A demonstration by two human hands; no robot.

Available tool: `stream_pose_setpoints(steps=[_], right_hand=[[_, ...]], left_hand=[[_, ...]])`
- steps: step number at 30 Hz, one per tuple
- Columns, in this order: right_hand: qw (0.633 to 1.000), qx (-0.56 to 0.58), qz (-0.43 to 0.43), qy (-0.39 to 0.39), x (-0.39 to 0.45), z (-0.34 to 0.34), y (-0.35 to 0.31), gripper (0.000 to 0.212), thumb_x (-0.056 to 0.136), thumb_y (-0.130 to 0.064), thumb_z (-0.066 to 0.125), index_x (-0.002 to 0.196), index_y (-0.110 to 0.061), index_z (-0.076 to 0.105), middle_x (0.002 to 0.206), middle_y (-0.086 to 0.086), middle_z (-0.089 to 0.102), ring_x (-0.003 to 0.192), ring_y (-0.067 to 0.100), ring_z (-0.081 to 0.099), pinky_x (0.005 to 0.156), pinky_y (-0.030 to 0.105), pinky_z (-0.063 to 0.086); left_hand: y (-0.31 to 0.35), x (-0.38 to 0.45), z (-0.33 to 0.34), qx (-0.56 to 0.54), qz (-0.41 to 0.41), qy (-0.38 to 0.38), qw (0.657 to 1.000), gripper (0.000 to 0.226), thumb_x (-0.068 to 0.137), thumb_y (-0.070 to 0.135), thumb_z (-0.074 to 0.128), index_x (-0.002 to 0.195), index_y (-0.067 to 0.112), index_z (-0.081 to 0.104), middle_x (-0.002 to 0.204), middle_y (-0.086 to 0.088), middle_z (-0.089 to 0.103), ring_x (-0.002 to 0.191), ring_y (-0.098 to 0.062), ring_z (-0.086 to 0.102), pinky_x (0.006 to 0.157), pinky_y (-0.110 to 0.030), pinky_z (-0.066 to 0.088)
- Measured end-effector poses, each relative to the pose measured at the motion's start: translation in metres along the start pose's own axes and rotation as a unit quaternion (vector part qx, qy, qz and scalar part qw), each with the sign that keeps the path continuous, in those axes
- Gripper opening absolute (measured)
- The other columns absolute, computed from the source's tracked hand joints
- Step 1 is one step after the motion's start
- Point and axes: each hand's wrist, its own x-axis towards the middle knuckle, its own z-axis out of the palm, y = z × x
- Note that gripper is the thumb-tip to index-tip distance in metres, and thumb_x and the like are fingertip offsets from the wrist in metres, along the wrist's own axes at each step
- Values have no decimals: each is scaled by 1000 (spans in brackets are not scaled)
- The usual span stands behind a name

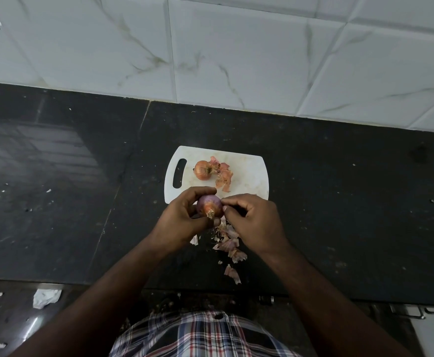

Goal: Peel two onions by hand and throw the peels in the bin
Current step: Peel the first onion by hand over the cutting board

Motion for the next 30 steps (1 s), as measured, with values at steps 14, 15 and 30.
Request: stream_pose_setpoints(steps=[14,15,30], right_hand=[[1000,2,12,9,2,6,-3,27,86,-14,72,113,-21,72,87,-21,66,89,-9,64,74,11,53],[1000,0,12,5,2,5,-4,28,87,-13,71,113,-20,72,86,-22,64,87,-11,63,73,10,52],[998,36,28,-33,7,-3,1,27,85,-12,72,110,-22,68,90,-13,70,88,-1,66,77,19,56]], left_hand=[[1,2,3,46,11,36,998,58,73,4,87,122,20,62,119,4,68,103,-14,71,85,-30,59],[1,2,3,51,10,34,998,58,72,4,87,122,21,62,119,5,68,103,-14,71,86,-31,60],[0,0,-3,24,-7,26,999,55,73,5,87,121,21,62,121,1,67,105,-22,71,85,-32,60]])
